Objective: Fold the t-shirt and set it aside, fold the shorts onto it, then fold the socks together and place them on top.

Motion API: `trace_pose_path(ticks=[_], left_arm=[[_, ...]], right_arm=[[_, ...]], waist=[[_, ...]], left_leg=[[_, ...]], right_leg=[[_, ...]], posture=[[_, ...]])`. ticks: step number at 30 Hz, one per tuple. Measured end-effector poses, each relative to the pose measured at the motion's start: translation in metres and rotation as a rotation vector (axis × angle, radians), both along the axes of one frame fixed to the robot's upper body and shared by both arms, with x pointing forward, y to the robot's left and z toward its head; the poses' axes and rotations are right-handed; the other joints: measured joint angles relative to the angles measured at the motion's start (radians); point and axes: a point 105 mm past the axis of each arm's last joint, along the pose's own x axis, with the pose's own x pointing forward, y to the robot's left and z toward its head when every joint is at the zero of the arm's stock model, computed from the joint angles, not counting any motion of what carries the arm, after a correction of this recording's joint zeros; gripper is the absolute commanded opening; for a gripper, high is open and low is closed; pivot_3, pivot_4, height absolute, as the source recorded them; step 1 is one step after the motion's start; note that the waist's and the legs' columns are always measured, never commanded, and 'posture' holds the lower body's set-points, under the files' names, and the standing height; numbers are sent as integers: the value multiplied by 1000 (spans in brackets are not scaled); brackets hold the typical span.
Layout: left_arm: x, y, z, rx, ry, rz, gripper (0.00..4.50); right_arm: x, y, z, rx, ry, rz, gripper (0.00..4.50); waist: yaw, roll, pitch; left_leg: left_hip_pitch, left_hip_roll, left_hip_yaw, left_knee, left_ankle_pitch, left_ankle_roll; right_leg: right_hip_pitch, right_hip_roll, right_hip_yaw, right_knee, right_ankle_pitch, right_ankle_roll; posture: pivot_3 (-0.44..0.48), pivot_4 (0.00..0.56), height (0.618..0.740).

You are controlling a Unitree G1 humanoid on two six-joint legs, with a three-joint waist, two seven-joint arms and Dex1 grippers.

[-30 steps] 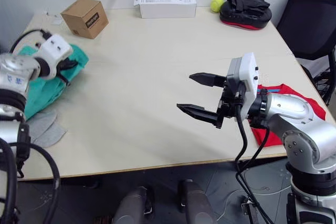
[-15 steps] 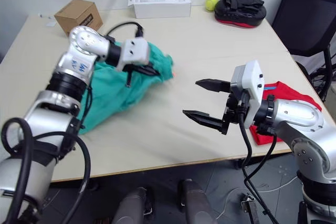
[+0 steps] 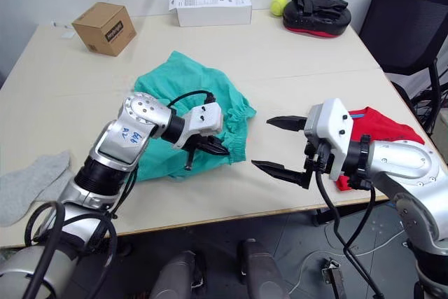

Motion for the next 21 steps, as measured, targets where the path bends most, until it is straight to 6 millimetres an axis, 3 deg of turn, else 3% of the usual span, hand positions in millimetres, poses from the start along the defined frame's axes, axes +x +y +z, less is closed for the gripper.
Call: trace_pose_path(ticks=[5, 9, 11, 17, 21], left_arm=[[-9, 7, 21, -88, 30, 30, 2532], [-10, 43, 44, -111, -32, 71, 3796], [-16, 70, 43, -63, -70, 75, 4480], [-31, 154, -3, 203, -107, 136, 4480], [-37, 180, -25, 300, -161, 156, 4480]], right_arm=[[-1, 3, -10, -89, -51, 32, 4500], [-2, 6, -19, -137, -78, 58, 4500], [-3, 9, -24, -171, -105, 82, 4500], [-1, 16, -58, -330, -185, 166, 4500], [5, 24, -79, -401, -264, 229, 4500]], waist=[[-2, 0, 0], [-4, 0, 0], [-7, 0, 0], [-1, 0, 0], [10, 0, 0]], left_leg=[[0, 0, 0, 0, 0, 0], [2, 0, 0, -2, 2, -4], [3, 0, 1, -4, 2, -4], [2, 0, 1, -4, -1, 2], [1, -2, 2, -1, -3, 7]], right_leg=[[0, 0, 0, 0, 0, 0], [0, 0, 0, 0, 0, 0], [0, 0, 0, -1, -1, 0], [0, -2, 0, -3, -1, -2], [1, -3, 0, -4, -1, -2]], posture=[[0, 150, 740], [0, 150, 740], [0, 150, 740], [0, 150, 740], [0, 150, 740]])
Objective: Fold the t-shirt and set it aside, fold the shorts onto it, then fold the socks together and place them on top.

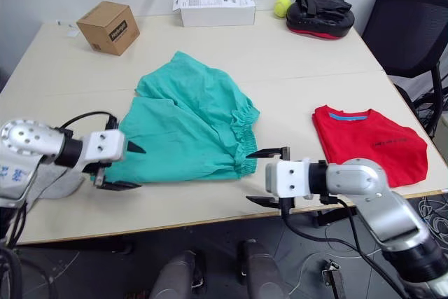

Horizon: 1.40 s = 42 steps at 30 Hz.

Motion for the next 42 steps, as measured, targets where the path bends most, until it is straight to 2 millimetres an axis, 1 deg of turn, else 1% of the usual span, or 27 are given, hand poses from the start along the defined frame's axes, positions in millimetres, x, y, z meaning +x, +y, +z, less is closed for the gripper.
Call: trace_pose_path(ticks=[2, 4, 9, 11, 12, 15, 23, 24, 25, 26, 27, 29, 32, 36, 38, 39, 40, 42], left_arm=[[-2, 7, -10, 20, -36, 20, 4480], [-2, 11, -16, 21, -65, 39, 4480], [-2, 14, -16, 54, -160, 30, 4480], [1, 17, -15, 71, -192, 34, 4092], [2, 19, -15, 78, -204, 37, 3903], [8, 25, -16, 86, -219, 76, 2979], [10, 33, -21, 102, -202, 122, 239], [10, 34, -22, 101, -198, 125, 2], [10, 34, -22, 99, -193, 130, 0], [9, 34, -22, 99, -191, 131, 0], [9, 34, -22, 98, -183, 133, 0], [5, 35, -22, 85, -147, 140, 0], [-14, 32, -24, 50, -26, 130, 0], [-60, 23, -28, -4, 234, 86, 0], [-75, 17, -25, -24, 306, 61, 0], [-86, 15, -23, -35, 356, 57, 0], [-97, 12, -23, -45, 412, 44, 0], [-123, 3, -21, -63, 536, -1, 0]], right_arm=[[7, 7, -6, -17, -49, 32, 4500], [13, 11, -11, -31, -87, 46, 4500], [30, 22, -25, -58, -151, 58, 4500], [40, 24, -31, -62, -159, 28, 4500], [45, 27, -31, -55, -174, 23, 4500], [54, 31, -30, -59, -216, 17, 3929], [63, 23, -40, -79, -222, -2, 1079], [64, 22, -40, -81, -222, -4, 777], [65, 21, -40, -84, -220, -9, 397], [66, 21, -40, -86, -220, -11, 129], [67, 21, -39, -86, -224, -11, 34], [69, 20, -35, -90, -235, -6, 34], [66, 17, -29, -87, -241, 35, 34], [47, 8, -23, -90, -212, 181, 34], [41, 4, -22, -103, -205, 230, 34], [36, 2, -23, -106, -192, 256, 34], [32, -1, -25, -108, -165, 271, 34], [14, -9, -31, -105, -52, 309, 34]], waist=[[1, 0, 0], [2, 0, 0], [7, 0, 0], [8, 0, 0], [8, 0, 0], [7, 0, 0], [9, 1, 0], [9, 0, 0], [9, 1, 0], [9, 1, 0], [9, 1, 0], [7, 1, 0], [0, 1, 0], [-12, 0, 0], [-13, 0, 0], [-15, 0, 0], [-14, 1, 0], [-12, 1, 0]], left_leg=[[0, 0, 1, 1, -1, 1], [0, 1, 1, 1, -1, 1], [1, 1, 1, 1, -1, 0], [2, 1, 2, 1, -1, 0], [2, 1, 2, 1, 0, 0], [3, 2, 2, 1, 0, 0], [2, 2, 3, 1, 0, 0], [2, 2, 3, 1, 0, 0], [2, 2, 3, 1, 0, 0], [2, 2, 3, 1, 0, 0], [2, 2, 3, 0, 0, 0], [2, 2, 3, 0, 0, 0], [2, 2, 3, -1, -1, 0], [2, 3, 3, -2, -2, -1], [2, 3, 3, -1, -2, -1], [2, 3, 2, -1, -2, -1], [3, 3, 2, -1, -2, -1], [3, 2, 1, -1, -2, -1]], right_leg=[[0, 0, 0, 0, 0, 0], [0, 0, 1, 0, 0, 0], [0, 0, 0, 1, 1, -1], [0, 1, 0, 1, 1, -2], [0, 1, 0, 2, 1, -3], [0, 1, 0, 2, 2, -4], [0, 1, 0, 2, 2, -4], [0, 1, 0, 2, 2, -4], [0, 1, 0, 2, 2, -4], [0, 1, 0, 2, 2, -4], [0, 1, 0, 2, 2, -4], [0, 1, 0, 2, 2, -4], [0, 1, 0, 2, 2, -4], [0, 1, 0, 0, 2, -3], [0, 1, 0, 1, 2, -3], [0, 1, 0, 1, 2, -4], [0, 1, 0, 1, 2, -4], [1, 1, 0, 1, 1, -4]], posture=[[0, 150, 740], [0, 150, 740], [0, 150, 740], [0, 150, 740], [0, 150, 740], [0, 150, 740], [0, 150, 740], [0, 150, 740], [0, 150, 740], [0, 150, 740], [0, 150, 740], [0, 150, 740], [0, 150, 740], [0, 150, 740], [0, 150, 740], [0, 150, 740], [0, 150, 740], [0, 150, 740]])
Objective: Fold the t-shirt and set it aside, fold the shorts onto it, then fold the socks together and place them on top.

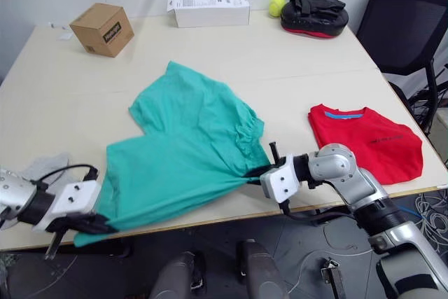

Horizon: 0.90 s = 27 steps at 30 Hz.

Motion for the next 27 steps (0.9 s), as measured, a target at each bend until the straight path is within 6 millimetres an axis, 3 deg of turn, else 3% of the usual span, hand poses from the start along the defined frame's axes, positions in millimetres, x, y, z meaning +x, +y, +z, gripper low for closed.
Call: trace_pose_path(ticks=[3, 7, 11, 16, 21, 24, 27], left_arm=[[-16, -8, 3, -31, 77, -19, 0], [-16, -9, 6, -43, 81, -1, 0], [4, -10, 15, -38, -33, 20, 0], [10, -5, 26, -78, -17, 6, 0], [61, 0, 88, -161, -239, 41, 0], [108, -6, 134, -243, -413, 57, 0], [153, -16, 154, -253, -530, 48, 0]], right_arm=[[-21, -8, -3, -14, 209, 3, 34], [-24, -10, 4, -21, 282, -18, 34], [-20, -14, 8, -7, 352, -75, 34], [-35, -14, 30, 26, 539, -71, 34], [-40, -13, 56, 93, 727, -76, 34], [-29, -11, 72, 184, 783, -118, 34], [-9, -12, 80, 276, 797, -207, 34]], waist=[[3, 1, 0], [3, 0, 0], [6, 1, 0], [5, 1, 1], [10, 1, 1], [26, 1, 1], [34, 1, 1]], left_leg=[[0, 0, -1, 2, 0, 0], [2, -1, -2, 3, 2, 0], [3, -1, -3, 2, 1, 0], [2, 0, -3, 0, -1, -1], [3, 0, -4, 1, 0, -1], [4, -1, -3, 2, 1, 0], [4, -1, -2, 4, 0, 1]], right_leg=[[1, 0, 0, 0, -1, -2], [3, 0, 0, -1, -5, -8], [5, 0, 0, -2, -5, -6], [3, 0, -2, -1, -4, -4], [5, 0, -3, -1, -5, -6], [7, 2, -2, -1, -3, -3], [8, 1, -1, -2, -1, 0]], posture=[[0, 150, 740], [0, 150, 740], [0, 150, 740], [0, 150, 740], [0, 150, 740], [0, 150, 740], [0, 150, 740]])
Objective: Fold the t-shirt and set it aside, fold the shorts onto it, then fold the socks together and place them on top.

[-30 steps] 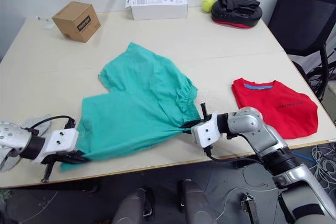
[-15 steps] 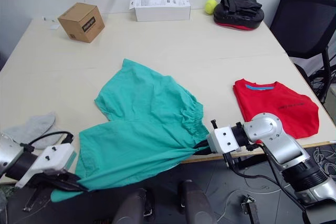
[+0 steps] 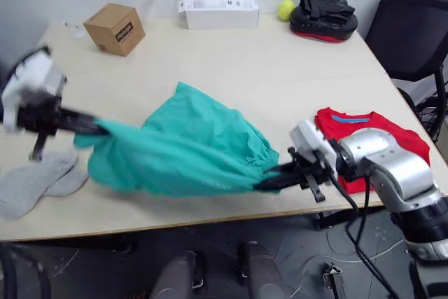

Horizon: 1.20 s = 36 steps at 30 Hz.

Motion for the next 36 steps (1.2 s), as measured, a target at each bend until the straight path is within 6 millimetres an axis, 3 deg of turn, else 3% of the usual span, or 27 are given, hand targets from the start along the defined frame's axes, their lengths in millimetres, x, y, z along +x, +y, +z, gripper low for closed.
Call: trace_pose_path(ticks=[2, 4, 6, 9, 12, 15, 17, 21, 29, 33, 36], left_arm=[[29, -13, 3, 3, -55, -8, 0], [70, -35, 8, 8, -183, 34, 0], [93, -49, 9, 20, -279, 76, 0], [119, -64, 9, 34, -427, 153, 0], [134, -77, -6, 40, -486, 205, 0], [140, -81, -27, 109, -484, 228, 193], [142, -82, -39, 151, -477, 230, 580], [142, -74, -64, 190, -419, 253, 1793], [148, -60, -51, 55, -409, 384, 4273], [141, -52, -40, -17, -383, 358, 4450], [124, -46, -33, -34, -373, 209, 4450]], right_arm=[[14, -2, 2, 36, 15, -89, 34], [32, -6, 3, 70, 19, -219, 34], [41, -10, -2, 59, 24, -303, 34], [53, -19, -11, 25, 22, -429, 34], [58, -27, -23, -13, 21, -527, 34], [62, -29, -33, -40, 40, -601, 12], [65, -30, -37, -60, 50, -648, 644], [65, -32, -39, -81, 59, -692, 1900], [72, -44, -21, -31, 9, -780, 4500], [69, -42, -2, -3, -101, -758, 4500], [48, -24, 10, -47, -291, -632, 4500]], waist=[[2, 0, 0], [9, -1, 0], [7, 0, 0], [-6, 0, 0], [-7, 0, 0], [-9, -1, 0], [-9, -1, 0], [-9, -1, 0], [-8, -1, 0], [-10, -1, 0], [-10, 0, 0]], left_leg=[[-3, 0, 0, 2, -1, 2], [-15, 1, 1, 13, -3, 5], [-20, 0, 3, 15, -3, 5], [-26, 0, 6, 16, -4, 5], [-26, 0, 7, 15, -5, 4], [-27, 0, 10, 15, -3, 2], [-26, 0, 10, 15, -2, 0], [-26, 0, 9, 15, -2, 3], [-26, 0, 8, 16, -1, 1], [-26, 0, 8, 16, 0, 0], [-25, 0, 8, 14, 0, -2]], right_leg=[[-1, 0, 0, 0, 1, 2], [-10, -1, 0, 3, 3, 5], [-14, -2, 1, 2, 5, 8], [-20, -3, 4, 1, 6, 10], [-22, -3, 4, 1, 6, 11], [-26, -2, 7, 4, 6, 11], [-26, -1, 7, 6, 6, 11], [-26, -1, 7, 9, 6, 10], [-26, -1, 6, 11, 6, 10], [-26, -1, 6, 12, 6, 10], [-26, 0, 5, 12, 5, 9]], posture=[[0, 150, 740], [0, 150, 740], [0, 150, 740], [0, 150, 740], [0, 150, 740], [0, 150, 740], [0, 150, 740], [0, 150, 740], [0, 150, 740], [0, 150, 740], [0, 150, 740]])
